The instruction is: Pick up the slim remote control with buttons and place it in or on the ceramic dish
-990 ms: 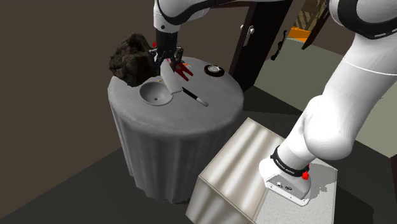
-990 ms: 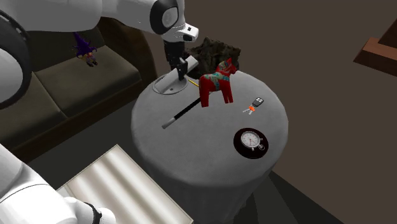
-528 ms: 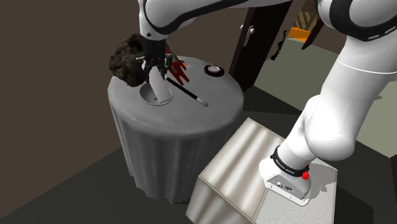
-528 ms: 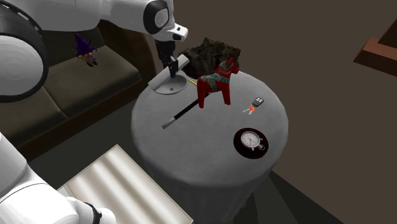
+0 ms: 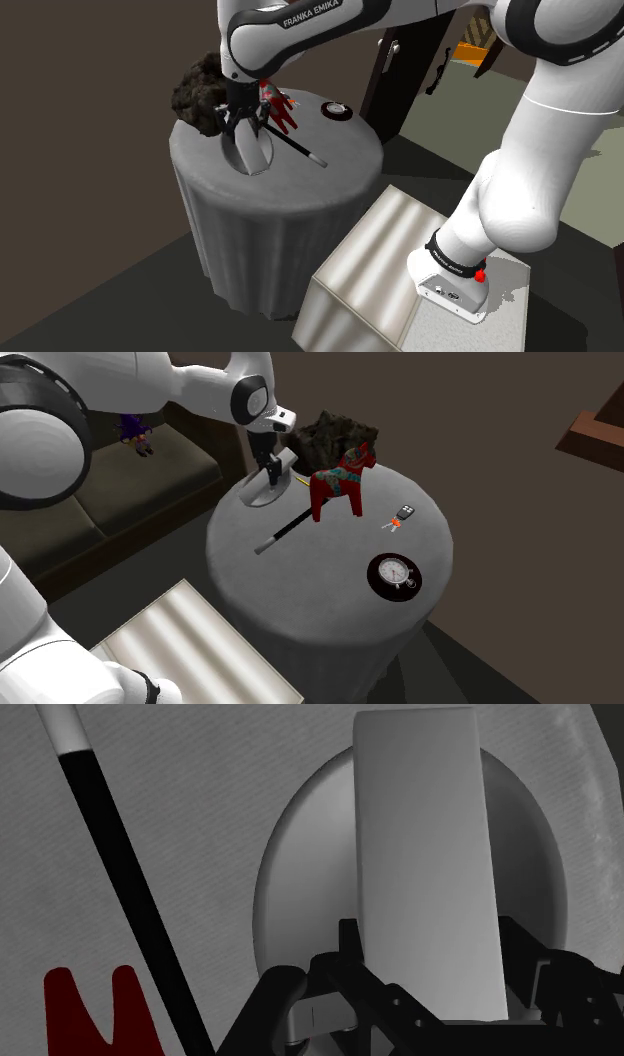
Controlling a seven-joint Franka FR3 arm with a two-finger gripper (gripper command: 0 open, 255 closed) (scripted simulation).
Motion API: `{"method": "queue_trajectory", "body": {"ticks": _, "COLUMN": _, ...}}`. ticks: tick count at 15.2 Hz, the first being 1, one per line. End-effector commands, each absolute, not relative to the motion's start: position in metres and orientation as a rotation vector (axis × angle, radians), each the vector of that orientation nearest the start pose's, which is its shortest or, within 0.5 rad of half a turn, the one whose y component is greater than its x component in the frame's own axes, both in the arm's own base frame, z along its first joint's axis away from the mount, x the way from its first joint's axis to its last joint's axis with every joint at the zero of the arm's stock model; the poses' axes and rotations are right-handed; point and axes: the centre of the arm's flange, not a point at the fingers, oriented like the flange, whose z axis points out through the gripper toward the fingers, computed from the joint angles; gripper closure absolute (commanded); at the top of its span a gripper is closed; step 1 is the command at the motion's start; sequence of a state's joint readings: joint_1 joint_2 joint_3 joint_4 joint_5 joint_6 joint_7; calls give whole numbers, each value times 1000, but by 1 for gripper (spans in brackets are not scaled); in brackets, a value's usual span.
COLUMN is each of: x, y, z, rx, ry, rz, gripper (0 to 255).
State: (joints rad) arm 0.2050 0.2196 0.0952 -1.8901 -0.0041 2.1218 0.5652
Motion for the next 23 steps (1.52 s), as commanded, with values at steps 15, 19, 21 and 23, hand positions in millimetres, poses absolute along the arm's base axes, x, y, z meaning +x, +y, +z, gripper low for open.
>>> {"method": "queue_trajectory", "body": {"ticks": 15, "x": 584, "y": 178, "z": 378, "rx": -3094, "ry": 412, "rz": -4, "gripper": 0}}
{"method": "queue_trajectory", "body": {"ticks": 19, "x": 584, "y": 177, "z": 428, "rx": -3094, "ry": 412, "rz": -4, "gripper": 0}}
{"method": "queue_trajectory", "body": {"ticks": 21, "x": 584, "y": 177, "z": 428, "rx": -3094, "ry": 412, "rz": -4, "gripper": 0}}
{"method": "queue_trajectory", "body": {"ticks": 23, "x": 584, "y": 177, "z": 428, "rx": -3094, "ry": 412, "rz": -4, "gripper": 0}}
